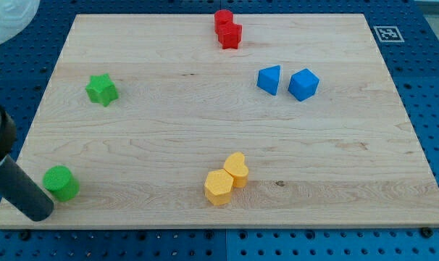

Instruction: Slide the green circle diagonal to the red star

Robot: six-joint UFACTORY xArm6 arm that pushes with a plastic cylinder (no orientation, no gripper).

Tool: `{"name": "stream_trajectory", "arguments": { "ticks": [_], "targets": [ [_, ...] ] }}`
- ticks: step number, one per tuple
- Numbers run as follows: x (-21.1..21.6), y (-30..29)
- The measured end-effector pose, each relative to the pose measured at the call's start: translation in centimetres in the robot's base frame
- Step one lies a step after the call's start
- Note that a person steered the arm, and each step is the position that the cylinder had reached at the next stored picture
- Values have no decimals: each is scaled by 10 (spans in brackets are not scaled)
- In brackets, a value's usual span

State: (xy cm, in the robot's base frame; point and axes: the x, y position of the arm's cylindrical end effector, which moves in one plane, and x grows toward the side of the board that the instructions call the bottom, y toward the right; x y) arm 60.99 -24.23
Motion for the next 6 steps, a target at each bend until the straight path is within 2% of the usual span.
{"name": "stream_trajectory", "arguments": {
  "ticks": [2, 3, 6],
  "targets": [
    [-7, 0],
    [-15, 20],
    [-70, 45]
  ]
}}
